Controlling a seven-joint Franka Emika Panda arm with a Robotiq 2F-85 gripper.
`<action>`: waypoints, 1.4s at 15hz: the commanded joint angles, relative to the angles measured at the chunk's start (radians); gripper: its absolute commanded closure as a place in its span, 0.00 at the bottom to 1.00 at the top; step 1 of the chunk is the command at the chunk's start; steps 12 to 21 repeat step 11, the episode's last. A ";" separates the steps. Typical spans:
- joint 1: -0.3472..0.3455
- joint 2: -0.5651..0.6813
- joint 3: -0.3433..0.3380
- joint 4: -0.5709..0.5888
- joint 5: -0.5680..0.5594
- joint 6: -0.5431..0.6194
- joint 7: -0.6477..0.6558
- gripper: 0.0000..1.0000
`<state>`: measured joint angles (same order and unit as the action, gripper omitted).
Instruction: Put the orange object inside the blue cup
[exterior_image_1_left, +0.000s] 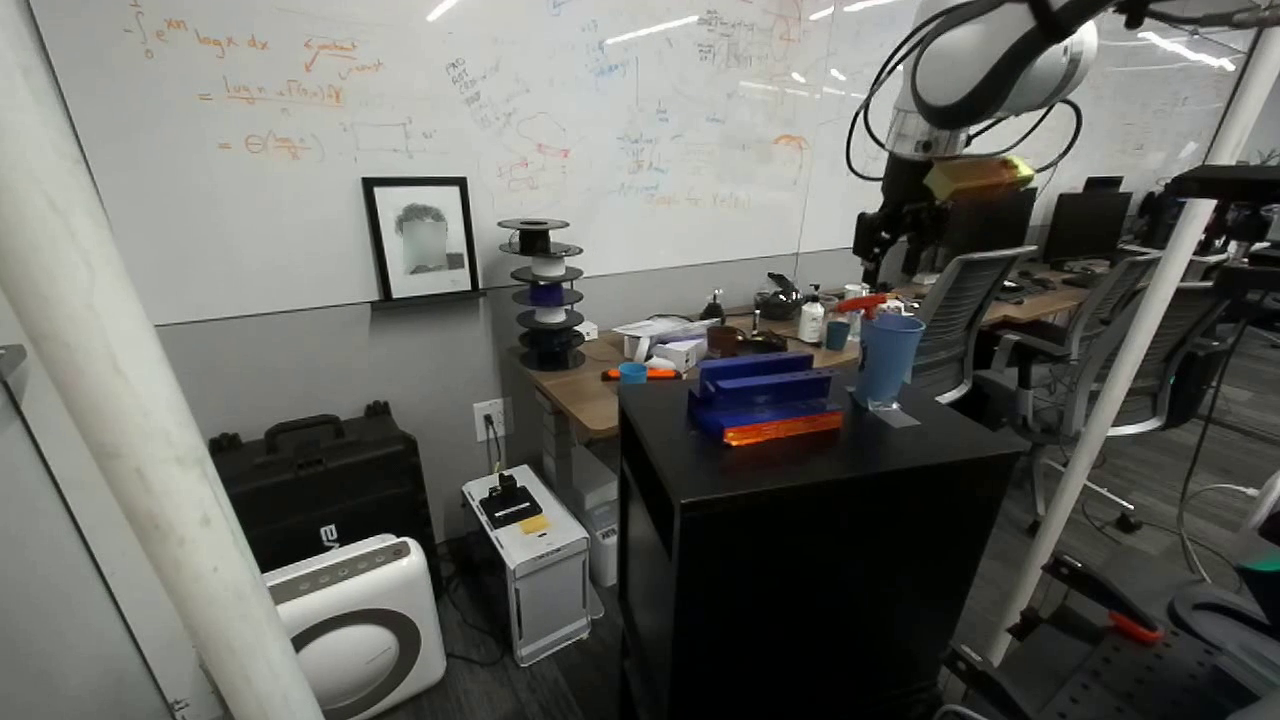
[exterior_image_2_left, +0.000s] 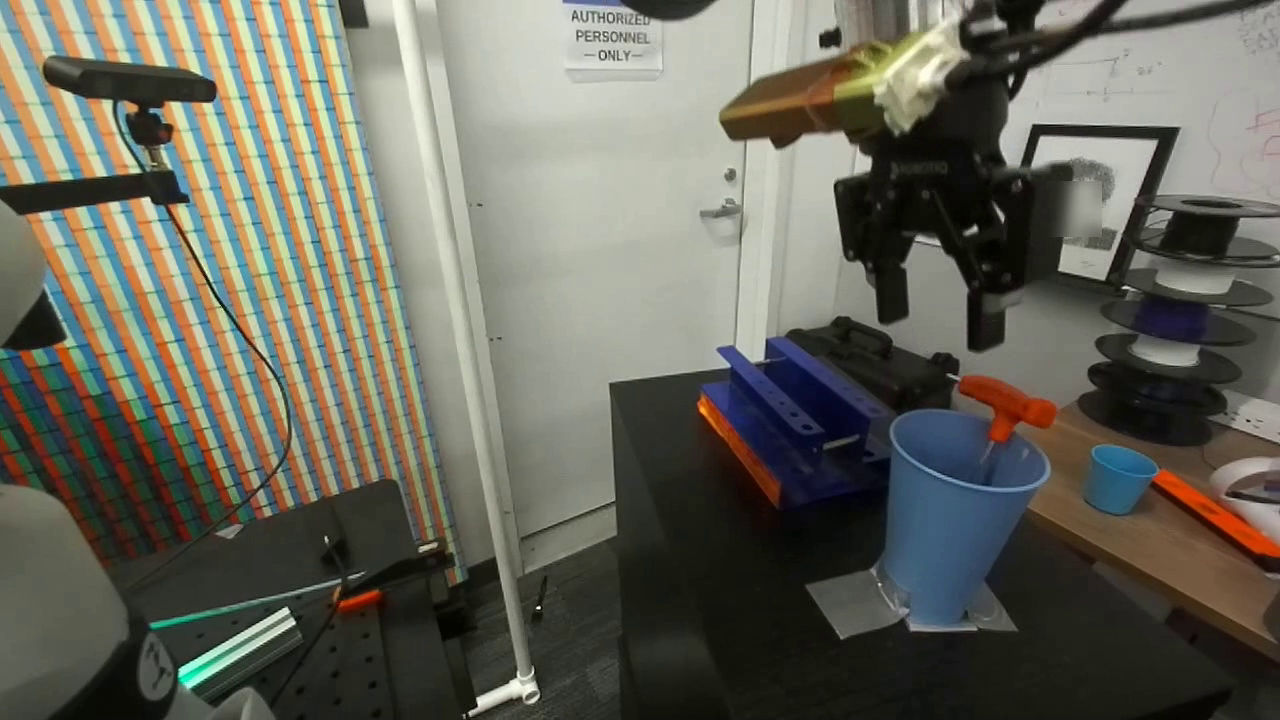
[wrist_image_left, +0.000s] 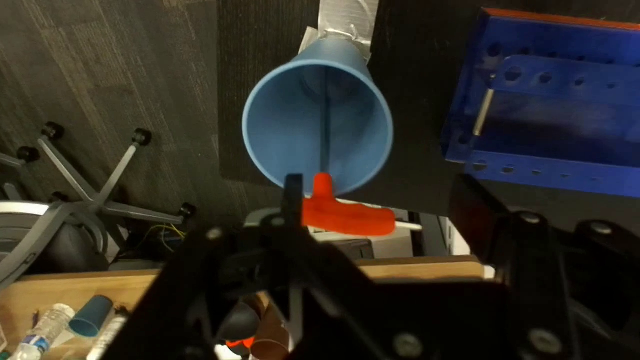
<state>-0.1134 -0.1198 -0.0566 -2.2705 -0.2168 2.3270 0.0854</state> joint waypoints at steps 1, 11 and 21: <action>0.039 -0.227 -0.004 -0.062 0.081 -0.092 -0.144 0.00; 0.064 -0.491 -0.106 -0.132 0.283 -0.441 -0.321 0.00; 0.064 -0.491 -0.106 -0.132 0.283 -0.441 -0.321 0.00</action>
